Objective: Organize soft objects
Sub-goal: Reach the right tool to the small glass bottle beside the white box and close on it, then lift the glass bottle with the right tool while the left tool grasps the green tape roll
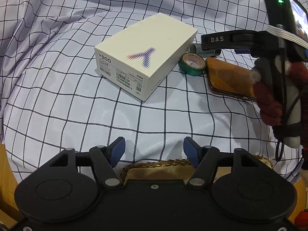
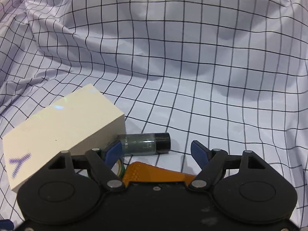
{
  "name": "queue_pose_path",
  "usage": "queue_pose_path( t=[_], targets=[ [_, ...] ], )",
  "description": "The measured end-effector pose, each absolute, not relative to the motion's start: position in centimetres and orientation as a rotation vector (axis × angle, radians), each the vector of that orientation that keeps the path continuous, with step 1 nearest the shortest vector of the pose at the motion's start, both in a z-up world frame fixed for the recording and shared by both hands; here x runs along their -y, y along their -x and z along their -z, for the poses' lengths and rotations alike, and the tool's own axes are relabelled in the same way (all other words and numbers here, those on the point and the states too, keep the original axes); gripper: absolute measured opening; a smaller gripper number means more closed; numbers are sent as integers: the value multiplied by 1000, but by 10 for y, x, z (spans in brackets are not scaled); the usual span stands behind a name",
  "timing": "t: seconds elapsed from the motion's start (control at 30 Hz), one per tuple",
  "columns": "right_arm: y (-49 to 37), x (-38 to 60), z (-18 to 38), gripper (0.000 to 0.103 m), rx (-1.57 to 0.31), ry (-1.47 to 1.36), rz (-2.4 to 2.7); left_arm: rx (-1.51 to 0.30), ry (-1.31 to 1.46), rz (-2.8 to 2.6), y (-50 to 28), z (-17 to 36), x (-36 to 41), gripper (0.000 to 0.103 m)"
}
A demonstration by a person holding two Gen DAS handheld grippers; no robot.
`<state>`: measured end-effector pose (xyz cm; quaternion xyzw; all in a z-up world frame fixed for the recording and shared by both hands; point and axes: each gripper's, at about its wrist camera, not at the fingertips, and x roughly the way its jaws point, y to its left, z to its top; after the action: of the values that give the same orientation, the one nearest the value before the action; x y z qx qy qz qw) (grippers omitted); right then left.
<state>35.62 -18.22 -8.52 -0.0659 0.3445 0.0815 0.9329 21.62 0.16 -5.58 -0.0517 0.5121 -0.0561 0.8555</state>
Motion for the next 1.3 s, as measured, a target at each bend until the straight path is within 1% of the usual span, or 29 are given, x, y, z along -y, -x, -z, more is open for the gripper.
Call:
queue_pose_path(
  t=[0.33,0.87,0.97,1.0,1.03,1.17,1.3],
  targets=[
    [-369,172,93,79,-726,154,-182,-1084,112,118,-218,58,-3,63],
    [-371,170,96,79,-728,174,-204,-1090,106,124,-219,59,3,63],
    [-373,170,98,77,-727,173,-205,-1089,102,122,-219,58,3,63],
    [-374,170,98,71,-729,172,-204,-1090,101,121,-219,58,3,63],
    [-375,171,98,68,-735,166,-209,-1090,100,119,-220,58,3,63],
    [-375,173,98,68,-735,154,-220,-1089,96,116,-222,57,5,63],
    [-367,182,90,68,-686,142,-189,-1088,93,116,-226,55,9,63]
  ],
)
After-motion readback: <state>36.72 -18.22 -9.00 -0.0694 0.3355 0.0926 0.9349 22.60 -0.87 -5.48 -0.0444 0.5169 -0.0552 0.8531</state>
